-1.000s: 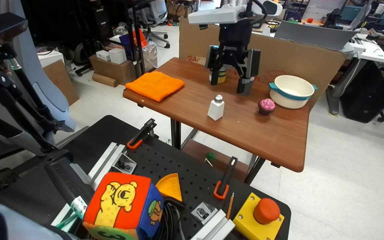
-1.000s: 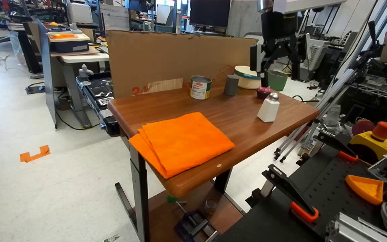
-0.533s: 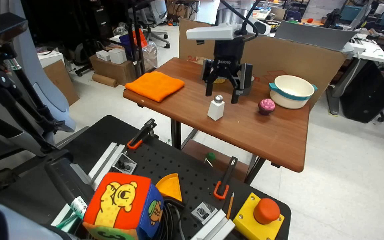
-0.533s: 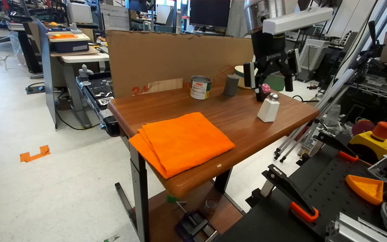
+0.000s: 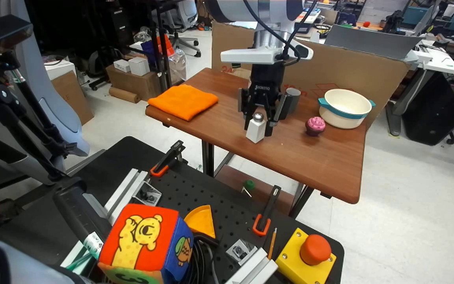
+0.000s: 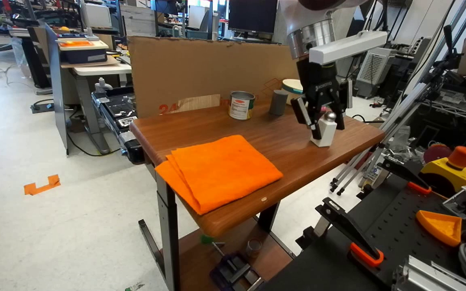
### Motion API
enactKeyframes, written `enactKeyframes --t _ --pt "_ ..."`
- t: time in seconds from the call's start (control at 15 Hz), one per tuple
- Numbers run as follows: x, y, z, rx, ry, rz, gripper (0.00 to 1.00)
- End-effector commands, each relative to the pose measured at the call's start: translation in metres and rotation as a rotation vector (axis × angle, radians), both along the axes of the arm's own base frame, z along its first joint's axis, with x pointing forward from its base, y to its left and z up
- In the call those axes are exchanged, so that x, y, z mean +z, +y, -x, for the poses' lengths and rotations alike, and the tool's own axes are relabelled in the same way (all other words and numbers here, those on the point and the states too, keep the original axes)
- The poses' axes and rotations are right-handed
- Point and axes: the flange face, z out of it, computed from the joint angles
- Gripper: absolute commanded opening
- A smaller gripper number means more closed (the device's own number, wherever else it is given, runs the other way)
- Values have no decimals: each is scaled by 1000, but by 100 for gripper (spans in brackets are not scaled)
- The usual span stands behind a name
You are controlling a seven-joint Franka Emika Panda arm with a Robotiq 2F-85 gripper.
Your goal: Pick up salt cellar and put it in the pot
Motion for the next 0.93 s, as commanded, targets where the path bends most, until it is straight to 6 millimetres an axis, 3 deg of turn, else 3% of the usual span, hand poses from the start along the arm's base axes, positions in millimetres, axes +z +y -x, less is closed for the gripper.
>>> enactKeyframes --t 0.0,0.2,0.47,0.73,0.87 --pt "3 0 -6 39 18 -11 36" --pt "23 0 -12 79 -25 -37 12" --pt "88 -14 -23 76 -186 -83 12" --pt "160 -52 -43 28 -336 -146 12" --pt "183 -76 -57 -5 -382 -164 12"
